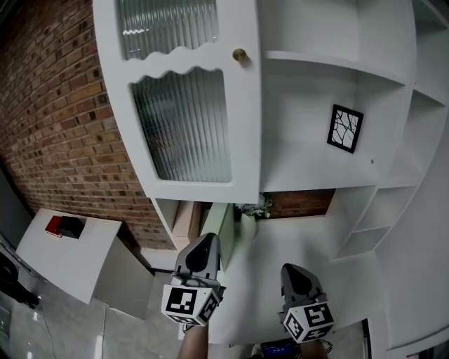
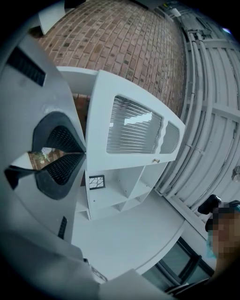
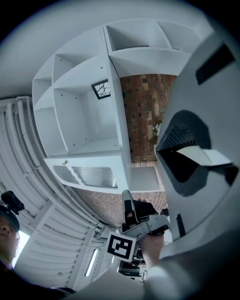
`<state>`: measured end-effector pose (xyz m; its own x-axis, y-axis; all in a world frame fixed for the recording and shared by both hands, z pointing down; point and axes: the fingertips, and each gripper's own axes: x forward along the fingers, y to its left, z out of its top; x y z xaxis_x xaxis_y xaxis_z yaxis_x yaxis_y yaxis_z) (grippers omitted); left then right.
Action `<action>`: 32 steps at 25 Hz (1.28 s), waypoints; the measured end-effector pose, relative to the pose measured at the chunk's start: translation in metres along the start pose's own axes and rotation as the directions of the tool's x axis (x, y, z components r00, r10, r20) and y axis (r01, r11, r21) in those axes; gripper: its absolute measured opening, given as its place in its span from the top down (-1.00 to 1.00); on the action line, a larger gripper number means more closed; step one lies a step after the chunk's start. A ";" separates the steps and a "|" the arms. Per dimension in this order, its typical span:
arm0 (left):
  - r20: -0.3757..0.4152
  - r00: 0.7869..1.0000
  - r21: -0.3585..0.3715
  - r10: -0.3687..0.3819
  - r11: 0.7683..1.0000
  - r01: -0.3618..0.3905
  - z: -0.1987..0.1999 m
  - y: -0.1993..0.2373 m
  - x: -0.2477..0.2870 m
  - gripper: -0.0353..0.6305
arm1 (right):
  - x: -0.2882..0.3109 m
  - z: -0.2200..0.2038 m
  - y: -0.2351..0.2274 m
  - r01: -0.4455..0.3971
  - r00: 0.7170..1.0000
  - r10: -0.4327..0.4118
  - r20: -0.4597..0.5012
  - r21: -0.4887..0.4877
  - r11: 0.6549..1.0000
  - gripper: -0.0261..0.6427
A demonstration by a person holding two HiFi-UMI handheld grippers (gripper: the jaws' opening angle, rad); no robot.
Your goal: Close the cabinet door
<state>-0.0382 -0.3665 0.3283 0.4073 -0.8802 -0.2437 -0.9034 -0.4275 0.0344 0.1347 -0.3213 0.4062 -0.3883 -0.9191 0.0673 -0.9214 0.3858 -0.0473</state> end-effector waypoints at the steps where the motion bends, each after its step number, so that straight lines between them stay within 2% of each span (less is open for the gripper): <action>1: -0.006 1.000 -0.002 -0.004 1.000 0.004 -0.001 0.001 -0.009 0.83 | -0.004 -0.001 0.008 0.000 1.000 0.000 -0.001 -0.004 1.000 0.92; 14: -0.040 0.999 -0.055 -0.037 0.998 0.035 -0.003 0.006 -0.107 0.83 | -0.057 -0.002 0.082 0.043 0.999 -0.041 0.029 -0.046 0.998 0.92; 26: -0.028 0.999 -0.067 -0.024 0.997 0.022 0.006 0.011 -0.135 0.83 | -0.077 0.000 0.094 0.076 0.997 -0.074 0.032 -0.076 0.994 0.92; 32: -0.030 0.999 -0.061 -0.009 0.998 0.007 0.006 0.017 -0.135 0.83 | -0.073 -0.002 0.094 0.070 0.997 -0.068 0.035 -0.057 0.996 0.92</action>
<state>-0.1089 -0.2538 0.3563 0.4190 -0.8823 -0.2144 -0.8906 -0.4453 0.0922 0.0766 -0.2180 0.3988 -0.3235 -0.9455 0.0358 -0.9459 0.3242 0.0147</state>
